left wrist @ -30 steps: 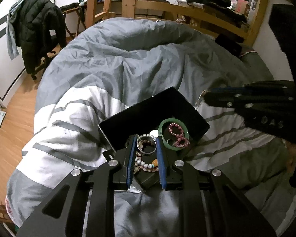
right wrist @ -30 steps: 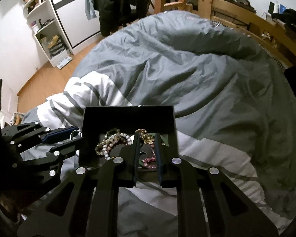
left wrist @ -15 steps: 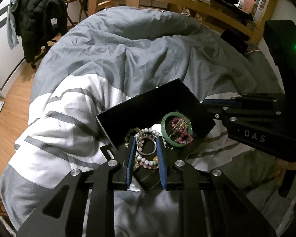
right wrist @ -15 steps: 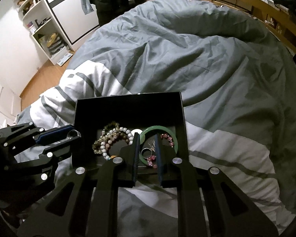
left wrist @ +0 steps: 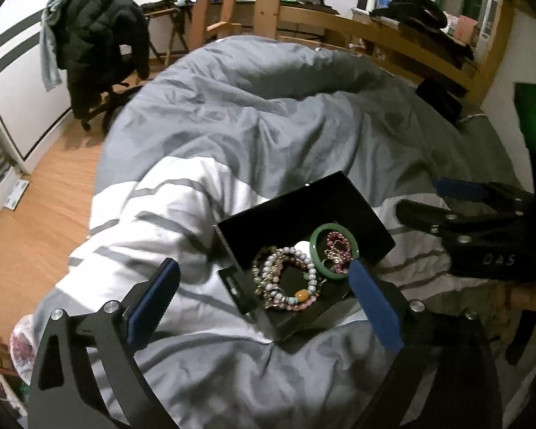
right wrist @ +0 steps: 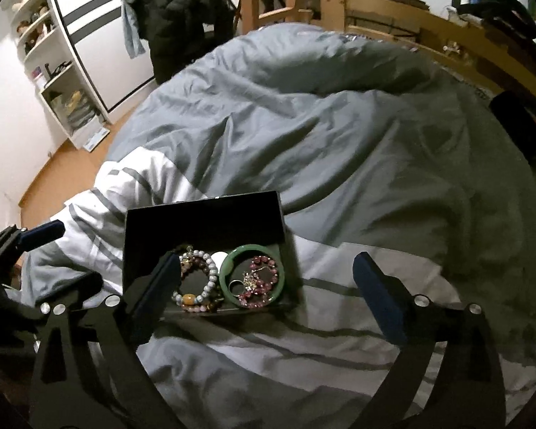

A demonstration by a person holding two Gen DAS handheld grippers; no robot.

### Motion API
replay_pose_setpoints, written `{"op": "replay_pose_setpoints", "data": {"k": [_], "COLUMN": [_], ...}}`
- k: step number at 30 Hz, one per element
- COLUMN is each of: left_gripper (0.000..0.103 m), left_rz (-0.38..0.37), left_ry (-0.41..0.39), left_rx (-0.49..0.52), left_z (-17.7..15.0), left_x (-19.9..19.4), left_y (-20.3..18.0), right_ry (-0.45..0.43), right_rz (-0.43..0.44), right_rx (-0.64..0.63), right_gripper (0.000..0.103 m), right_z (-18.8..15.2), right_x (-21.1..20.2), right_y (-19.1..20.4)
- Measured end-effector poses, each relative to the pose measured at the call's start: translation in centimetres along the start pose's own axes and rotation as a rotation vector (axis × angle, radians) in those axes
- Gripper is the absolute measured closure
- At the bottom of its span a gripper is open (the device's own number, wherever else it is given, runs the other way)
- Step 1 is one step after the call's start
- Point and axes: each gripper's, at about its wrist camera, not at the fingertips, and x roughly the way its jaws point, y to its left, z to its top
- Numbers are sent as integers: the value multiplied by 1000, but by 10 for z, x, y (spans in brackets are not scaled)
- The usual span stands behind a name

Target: Organize jewelry

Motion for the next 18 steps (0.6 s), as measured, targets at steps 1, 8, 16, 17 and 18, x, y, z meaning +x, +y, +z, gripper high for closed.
{"op": "replay_pose_setpoints", "data": {"k": [1,8,16,17,18], "left_gripper": [9,9,8,8,8], "left_rz": [8,63,102,109,114], "left_ry": [-5,-46,-44,-39,-32], "left_rx": [3,68,95,98,99], "left_z": [0,-13,-47,-51,-58], "left_x": [-5,-51,-81,-82,-82], "left_y": [0,-8,-12,-12,-12], "right_ry": [-6,-31,-3,8,10], "right_rz": [1,-6,-39,-37,-38], "right_rx": [5,-31,-34,-26,-23], "right_gripper": [7,4,4,4,4], "right_z": [-1,-25,-67,-75,-79], "right_x": [-5,-48,-70,-70,-70], "right_y": [-1,13,30,30,31]}}
